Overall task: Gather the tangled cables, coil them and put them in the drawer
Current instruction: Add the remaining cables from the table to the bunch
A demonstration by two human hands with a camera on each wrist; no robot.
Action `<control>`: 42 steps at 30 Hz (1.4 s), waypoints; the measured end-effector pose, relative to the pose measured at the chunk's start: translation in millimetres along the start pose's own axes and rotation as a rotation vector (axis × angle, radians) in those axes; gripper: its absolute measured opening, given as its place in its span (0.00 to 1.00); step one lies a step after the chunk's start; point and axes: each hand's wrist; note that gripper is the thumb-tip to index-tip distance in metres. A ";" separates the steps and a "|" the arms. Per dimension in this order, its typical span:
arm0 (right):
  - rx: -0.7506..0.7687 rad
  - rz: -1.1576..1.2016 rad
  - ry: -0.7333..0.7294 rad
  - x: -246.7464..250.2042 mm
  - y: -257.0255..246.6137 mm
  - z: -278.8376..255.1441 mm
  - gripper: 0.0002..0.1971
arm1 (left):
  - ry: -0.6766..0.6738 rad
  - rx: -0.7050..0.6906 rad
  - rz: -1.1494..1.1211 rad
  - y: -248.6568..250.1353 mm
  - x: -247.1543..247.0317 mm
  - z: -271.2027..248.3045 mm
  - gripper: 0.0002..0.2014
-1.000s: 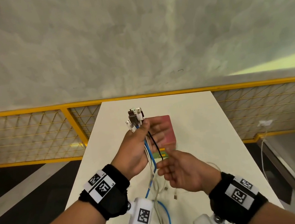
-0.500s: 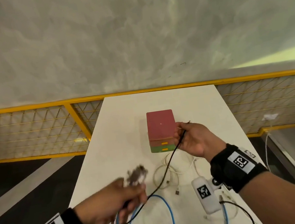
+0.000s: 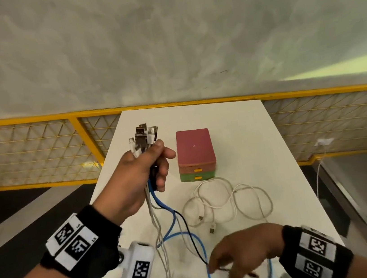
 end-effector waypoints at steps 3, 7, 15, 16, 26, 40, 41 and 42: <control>-0.002 0.138 -0.091 4.3 11.1 6.5 0.27 | -0.012 0.027 -0.011 -3.0 -1.5 -2.1 0.19; -0.003 0.447 0.354 31.3 36.6 20.9 0.12 | -0.029 0.057 -0.022 -6.3 -3.4 -5.4 0.19; -0.138 -0.393 0.771 27.2 79.8 110.4 0.20 | -0.091 0.039 -0.033 -12.2 -5.2 -6.1 0.18; -0.136 -0.468 0.780 21.3 78.2 118.3 0.21 | -0.096 0.038 -0.031 -13.1 -5.7 -6.0 0.18; -0.026 -0.632 0.885 13.1 74.5 127.8 0.08 | -0.058 0.051 0.002 -16.9 -1.5 0.9 0.18; 0.659 1.026 0.849 118.9 -53.9 -86.0 0.06 | 0.000 -0.096 -0.094 6.9 -25.8 27.9 0.16; 0.664 1.083 0.819 118.2 -62.8 -90.1 0.06 | 0.002 -0.110 -0.104 10.1 -31.6 29.3 0.16; 0.662 1.132 0.808 117.2 -71.8 -92.1 0.05 | 0.002 -0.125 -0.116 14.0 -37.6 30.5 0.16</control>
Point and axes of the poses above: each hand's wrist, its own z-axis towards the middle knuckle, its own x-axis out of the back of the hand, y = z × x, and after that the axes turned 11 degrees about -x, right-handed
